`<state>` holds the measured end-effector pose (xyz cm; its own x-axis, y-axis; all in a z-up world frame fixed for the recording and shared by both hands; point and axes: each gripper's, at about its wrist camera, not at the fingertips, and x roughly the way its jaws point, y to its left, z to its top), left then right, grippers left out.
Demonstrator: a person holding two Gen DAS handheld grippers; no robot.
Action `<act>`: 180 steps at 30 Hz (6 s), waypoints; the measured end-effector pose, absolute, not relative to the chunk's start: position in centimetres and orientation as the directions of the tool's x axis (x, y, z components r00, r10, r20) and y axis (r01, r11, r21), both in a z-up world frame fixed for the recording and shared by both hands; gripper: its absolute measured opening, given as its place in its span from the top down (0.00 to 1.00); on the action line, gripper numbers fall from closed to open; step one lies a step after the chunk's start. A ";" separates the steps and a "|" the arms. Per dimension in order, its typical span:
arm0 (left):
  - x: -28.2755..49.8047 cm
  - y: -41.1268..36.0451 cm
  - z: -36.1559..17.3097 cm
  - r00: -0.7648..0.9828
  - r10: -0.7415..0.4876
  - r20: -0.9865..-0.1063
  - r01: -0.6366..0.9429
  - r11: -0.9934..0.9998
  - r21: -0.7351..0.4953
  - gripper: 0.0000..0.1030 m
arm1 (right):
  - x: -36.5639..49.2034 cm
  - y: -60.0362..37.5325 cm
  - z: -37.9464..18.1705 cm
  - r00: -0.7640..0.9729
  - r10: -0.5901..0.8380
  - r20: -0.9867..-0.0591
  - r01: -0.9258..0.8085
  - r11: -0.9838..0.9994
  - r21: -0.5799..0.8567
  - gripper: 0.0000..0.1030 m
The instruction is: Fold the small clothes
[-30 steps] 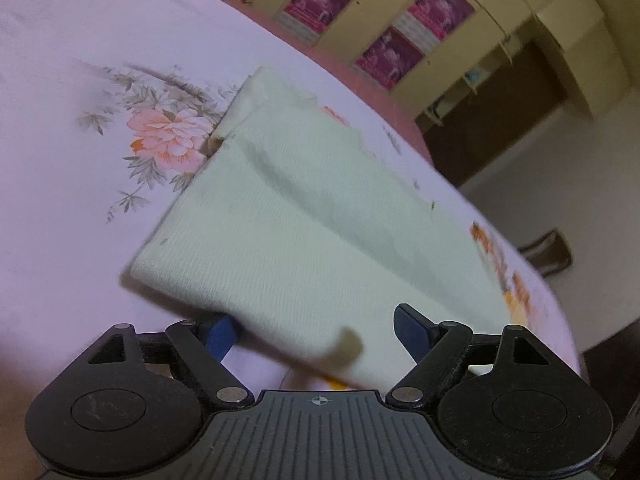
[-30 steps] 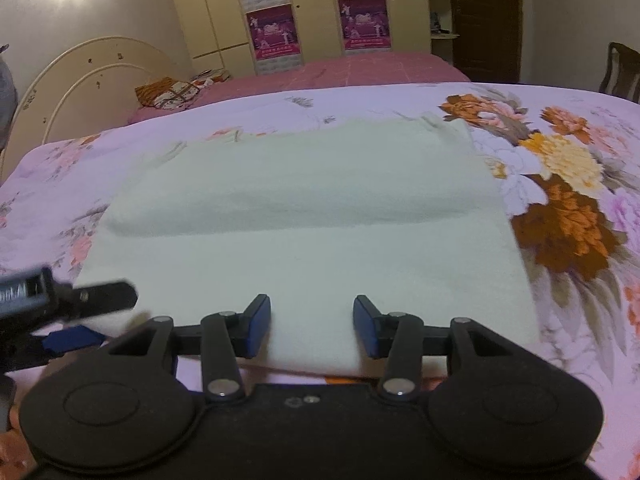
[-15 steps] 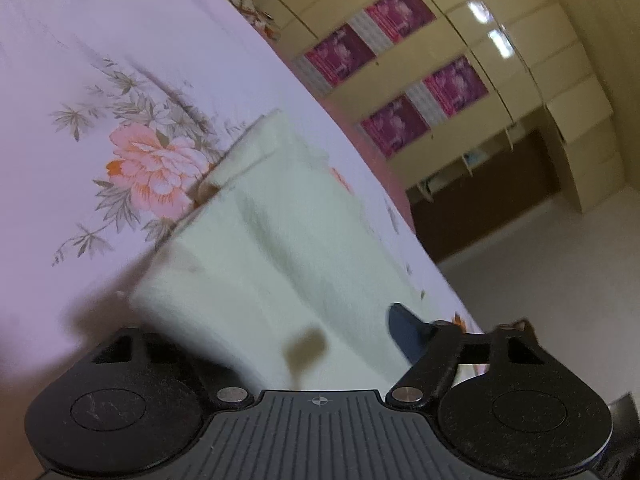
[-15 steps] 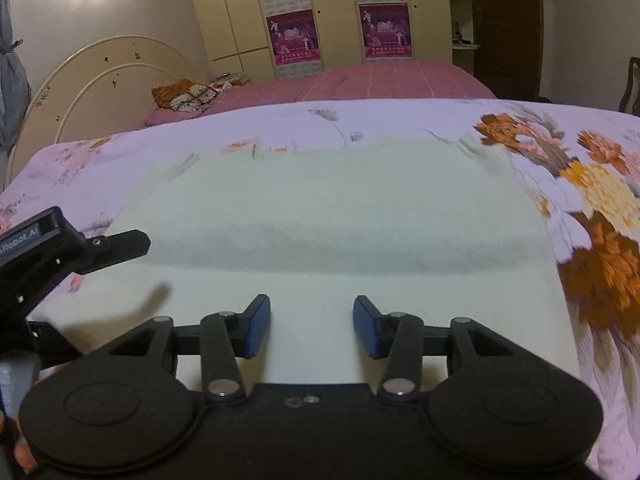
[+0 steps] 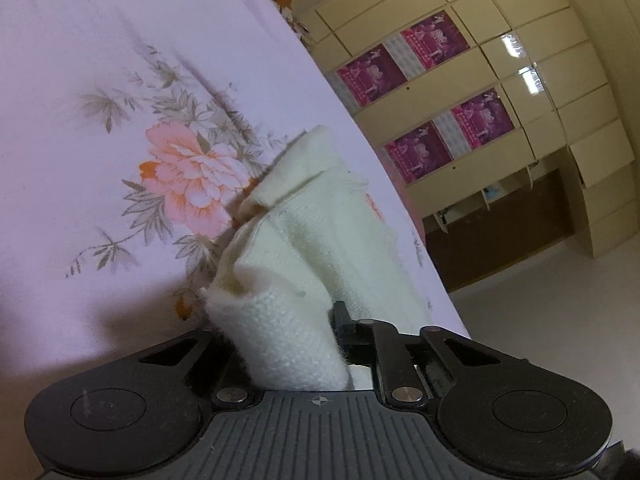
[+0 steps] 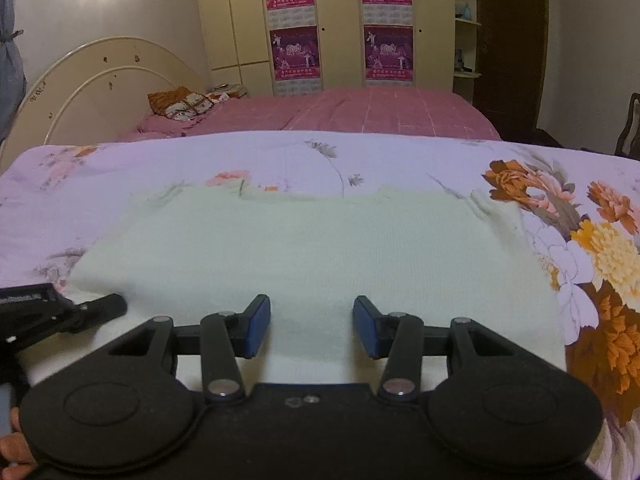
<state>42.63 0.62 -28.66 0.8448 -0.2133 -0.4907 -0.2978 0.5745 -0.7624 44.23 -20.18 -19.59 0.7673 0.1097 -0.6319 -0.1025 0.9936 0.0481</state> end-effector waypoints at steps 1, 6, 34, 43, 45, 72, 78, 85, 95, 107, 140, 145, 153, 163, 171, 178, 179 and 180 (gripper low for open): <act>42.7 0.4 -28.4 0.848 -0.214 -0.484 -0.290 0.578 -0.763 0.91 | 44.4 -19.8 -20.2 0.755 0.092 -0.649 -0.110 0.994 0.013 0.57; 43.2 -0.1 -26.2 0.876 -0.220 -0.428 -0.204 0.636 -0.744 0.93 | 43.4 -18.4 -21.6 0.773 0.048 -0.633 -0.146 0.984 -0.105 0.55; 49.9 -14.1 -18.4 0.662 -0.523 -0.537 0.270 0.835 -0.480 0.90 | 39.0 -28.0 -20.0 0.767 0.092 -0.636 -0.038 0.994 0.099 0.56; 46.6 -15.5 -15.2 0.648 -0.570 -0.505 0.329 0.808 -0.489 0.38 | 35.9 -31.0 -19.6 0.747 0.091 -0.659 0.020 0.987 0.158 0.55; 45.8 -14.8 -14.7 0.657 -0.566 -0.498 0.317 0.806 -0.500 0.38 | 35.3 -31.2 -19.2 0.745 0.087 -0.661 0.022 0.988 0.154 0.54; 46.2 -10.7 -21.4 0.656 -0.353 -0.667 0.162 0.929 -0.333 0.38 | 39.5 -30.0 -19.3 0.721 0.143 -0.678 0.004 0.978 0.210 0.38; 46.5 -10.4 -21.1 0.676 -0.337 -0.655 0.145 0.933 -0.330 0.38 | 40.8 -29.1 -19.8 0.710 0.185 -0.679 -0.026 0.971 0.238 0.54; 47.6 -9.1 -20.9 0.689 -0.320 -0.650 0.097 0.930 -0.356 0.38 | 41.1 -31.0 -19.8 0.731 0.217 -0.647 0.016 0.942 0.334 0.75; 49.6 -9.6 -20.7 0.706 -0.304 -0.639 0.102 0.937 -0.334 0.38 | 43.2 -31.3 -19.5 0.750 0.265 -0.606 0.035 0.899 0.436 0.64; 50.5 -10.1 -20.8 0.711 -0.291 -0.641 0.108 0.945 -0.309 0.32 | 45.6 -31.4 -19.0 0.773 0.241 -0.586 0.036 0.907 0.420 0.65; 49.2 -13.8 -20.8 0.640 -0.340 -0.689 0.207 0.940 -0.271 0.29 | 39.0 -37.2 -19.0 0.732 0.197 -0.653 0.099 0.917 0.388 0.81; 48.6 -13.7 -20.6 0.636 -0.338 -0.694 0.215 0.941 -0.261 0.29 | 36.0 -36.7 -19.5 0.709 0.189 -0.680 0.106 0.924 0.368 0.78; 47.5 -13.0 -20.5 0.634 -0.325 -0.701 0.213 0.946 -0.246 0.29 | 33.7 -35.3 -19.4 0.710 0.160 -0.685 0.099 0.941 0.323 0.77; 46.7 -12.5 -20.6 0.635 -0.318 -0.704 0.205 0.948 -0.243 0.29 | 34.4 -34.8 -19.3 0.708 0.211 -0.674 0.080 0.925 0.373 0.74; 46.5 -12.7 -20.5 0.631 -0.314 -0.710 0.224 0.949 -0.221 0.29 | 33.4 -35.0 -18.6 0.712 0.173 -0.681 0.096 0.936 0.338 0.91; 45.5 -12.8 -20.8 0.617 -0.322 -0.718 0.275 0.943 -0.187 0.29 | 32.7 -37.0 -20.6 0.640 0.155 -0.752 0.170 0.927 0.335 0.94; 45.4 -12.9 -20.7 0.619 -0.316 -0.719 0.277 0.944 -0.176 0.29 | 32.6 -37.0 -20.8 0.639 0.154 -0.754 0.168 0.928 0.332 0.95; 45.3 -12.9 -20.7 0.617 -0.315 -0.721 0.279 0.944 -0.174 0.29 | 32.5 -37.1 -20.7 0.633 0.148 -0.760 0.172 0.930 0.325 0.98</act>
<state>45.30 -12.93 -20.67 0.6170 -0.3153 -0.7211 0.2791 0.9443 -0.1741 32.47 -37.11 -20.72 0.6333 0.1483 -0.7596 0.1724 0.9298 0.3252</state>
